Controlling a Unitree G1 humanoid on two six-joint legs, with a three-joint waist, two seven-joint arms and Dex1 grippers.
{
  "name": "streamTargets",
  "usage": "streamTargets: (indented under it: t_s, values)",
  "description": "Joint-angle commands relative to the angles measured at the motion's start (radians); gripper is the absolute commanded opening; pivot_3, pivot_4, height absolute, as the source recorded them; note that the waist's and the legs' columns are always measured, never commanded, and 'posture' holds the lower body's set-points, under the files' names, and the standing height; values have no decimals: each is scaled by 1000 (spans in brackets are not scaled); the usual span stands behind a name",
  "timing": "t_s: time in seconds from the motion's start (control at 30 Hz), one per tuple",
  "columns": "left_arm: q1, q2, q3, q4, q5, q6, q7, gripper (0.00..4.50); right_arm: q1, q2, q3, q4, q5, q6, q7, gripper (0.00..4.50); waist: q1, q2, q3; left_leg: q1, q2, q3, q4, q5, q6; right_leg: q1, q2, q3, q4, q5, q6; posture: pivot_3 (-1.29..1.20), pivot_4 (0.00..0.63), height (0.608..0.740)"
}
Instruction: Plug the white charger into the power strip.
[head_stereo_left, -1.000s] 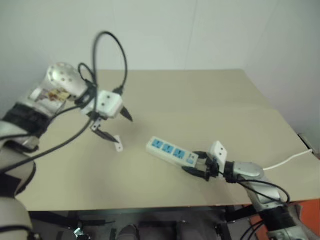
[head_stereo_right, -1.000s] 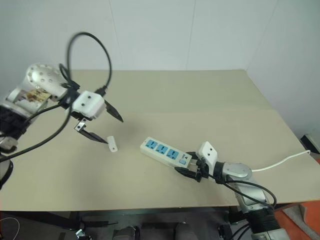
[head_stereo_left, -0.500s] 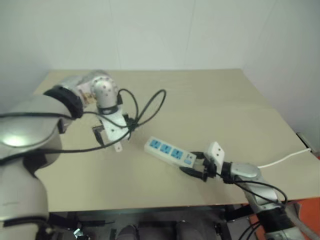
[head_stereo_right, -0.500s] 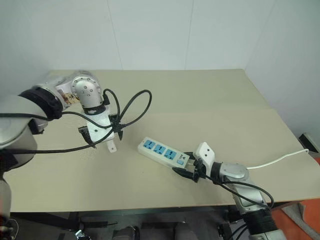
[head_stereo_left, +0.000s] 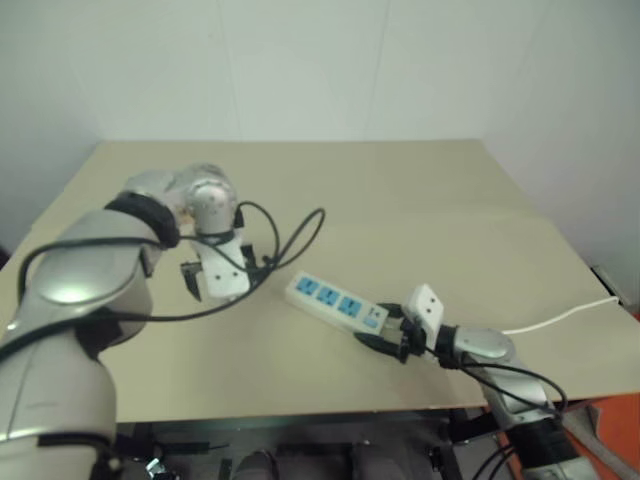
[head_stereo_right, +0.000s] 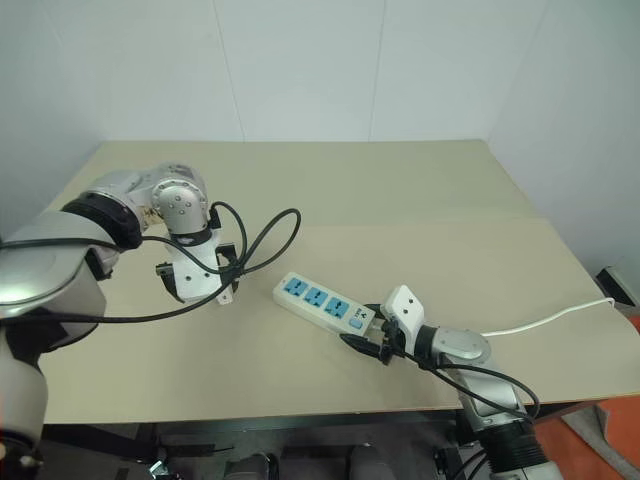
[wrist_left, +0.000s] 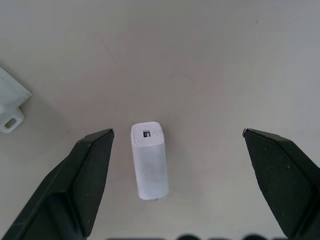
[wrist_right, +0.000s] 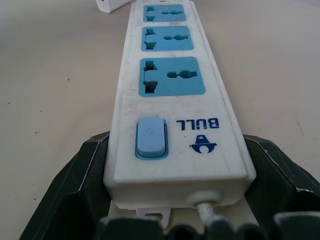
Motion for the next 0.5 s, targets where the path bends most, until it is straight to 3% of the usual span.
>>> streamTargets:
  t_s: [0.03, 0.27, 0.5]
  values:
    - [16, -16, 105, 36, 92, -17, -3, 4500, 18, 14, 37, 9, -14, 21, -8, 3432, 0, 0, 0, 0, 0, 0, 0, 0, 0, 0, 0, 0, 0, 0, 0, 0, 150, 740]
    - [64, -46, 264, 64, 277, -26, 19, 4500, 32, 21, 34, -8, -16, 33, -22, 3432, -1, -2, -1, 1, 0, 0, 0, 0, 0, 0, 1, 0, 1, 0, 0, 0, 150, 740]
    - [67, -71, 331, 85, 497, -25, 169, 4500, 50, 17, 34, -24, -17, 38, -37, 3432, 2, -3, -2, 1, 0, -1, 0, 0, 0, 1, 1, 0, 1, 0, 0, 0, 150, 740]
